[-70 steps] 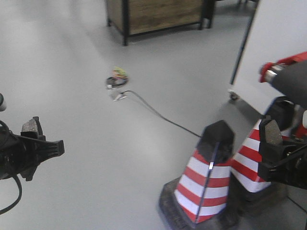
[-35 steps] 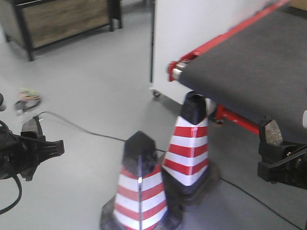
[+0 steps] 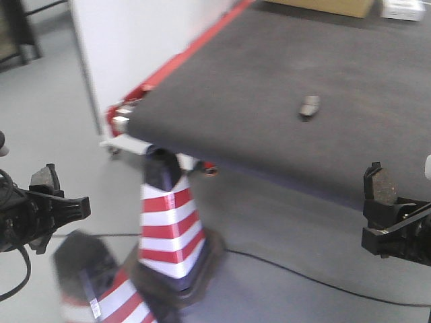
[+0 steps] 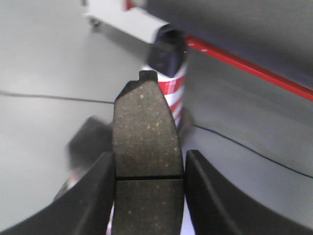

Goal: Move and align brake pads A on conveyor
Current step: 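Turn and drive up to the dark grey conveyor belt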

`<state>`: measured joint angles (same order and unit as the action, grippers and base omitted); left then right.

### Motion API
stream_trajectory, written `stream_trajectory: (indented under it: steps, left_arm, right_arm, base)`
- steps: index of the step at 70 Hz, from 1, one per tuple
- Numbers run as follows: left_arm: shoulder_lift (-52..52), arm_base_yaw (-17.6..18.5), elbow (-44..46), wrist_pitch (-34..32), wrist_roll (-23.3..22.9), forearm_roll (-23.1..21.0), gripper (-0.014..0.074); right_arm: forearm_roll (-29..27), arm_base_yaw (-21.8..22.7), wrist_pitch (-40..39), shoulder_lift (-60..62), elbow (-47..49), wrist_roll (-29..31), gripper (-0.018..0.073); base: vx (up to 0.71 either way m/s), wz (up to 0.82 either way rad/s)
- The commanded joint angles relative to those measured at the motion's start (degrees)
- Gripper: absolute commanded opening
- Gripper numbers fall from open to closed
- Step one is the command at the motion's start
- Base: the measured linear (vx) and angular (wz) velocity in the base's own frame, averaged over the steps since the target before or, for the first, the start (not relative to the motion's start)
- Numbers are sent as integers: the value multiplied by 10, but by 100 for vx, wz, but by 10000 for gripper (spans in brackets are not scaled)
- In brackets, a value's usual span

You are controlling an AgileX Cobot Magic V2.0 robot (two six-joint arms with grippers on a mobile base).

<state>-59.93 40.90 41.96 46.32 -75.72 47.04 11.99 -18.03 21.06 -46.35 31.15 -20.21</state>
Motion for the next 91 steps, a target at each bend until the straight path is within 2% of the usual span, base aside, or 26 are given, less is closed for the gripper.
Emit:
stream_trajectory:
  steps: [1, 56, 91]
  left_arm:
    - [8, 3, 15, -16, -3, 29, 216]
    - [8, 3, 15, -16, -3, 29, 216]
    - [8, 3, 15, -16, -3, 29, 216]
  right_arm:
    - [10, 2, -52, 3, 18, 2, 36]
    - [10, 2, -52, 3, 18, 2, 36]
    - [10, 2, -52, 3, 18, 2, 36]
  base:
    - [16, -63]
    - [14, -52]
    - [19, -16]
